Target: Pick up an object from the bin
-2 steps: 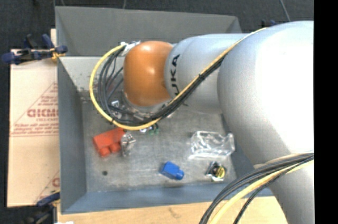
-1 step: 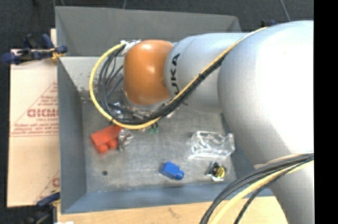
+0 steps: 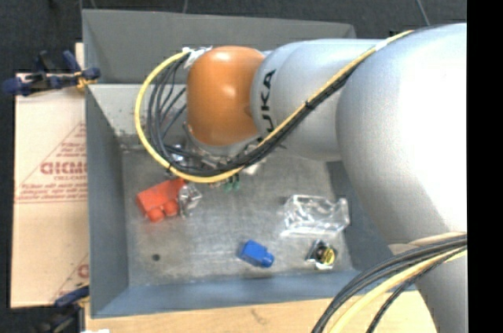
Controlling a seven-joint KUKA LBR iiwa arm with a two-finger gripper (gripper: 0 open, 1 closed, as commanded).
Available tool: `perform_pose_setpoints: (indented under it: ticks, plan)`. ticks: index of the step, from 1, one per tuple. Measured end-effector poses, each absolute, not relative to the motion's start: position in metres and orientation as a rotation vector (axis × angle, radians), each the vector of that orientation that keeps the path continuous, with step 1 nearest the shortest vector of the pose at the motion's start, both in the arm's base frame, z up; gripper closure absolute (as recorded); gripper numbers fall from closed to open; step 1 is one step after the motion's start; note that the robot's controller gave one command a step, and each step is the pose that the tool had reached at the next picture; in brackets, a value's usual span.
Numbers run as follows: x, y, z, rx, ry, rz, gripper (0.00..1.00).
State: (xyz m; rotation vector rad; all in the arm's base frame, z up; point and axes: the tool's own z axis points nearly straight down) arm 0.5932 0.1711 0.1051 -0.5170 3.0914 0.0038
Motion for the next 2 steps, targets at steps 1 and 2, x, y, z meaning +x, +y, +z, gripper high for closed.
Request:
perform_pose_setpoints:
  ticks: [1, 2]
  plan:
    - [0.596, 0.171, 0.172, -0.509, 3.088, 0.001, 1.0]
    - [0.598, 0.17, 0.184, -0.503, 3.094, 0.001, 1.0]
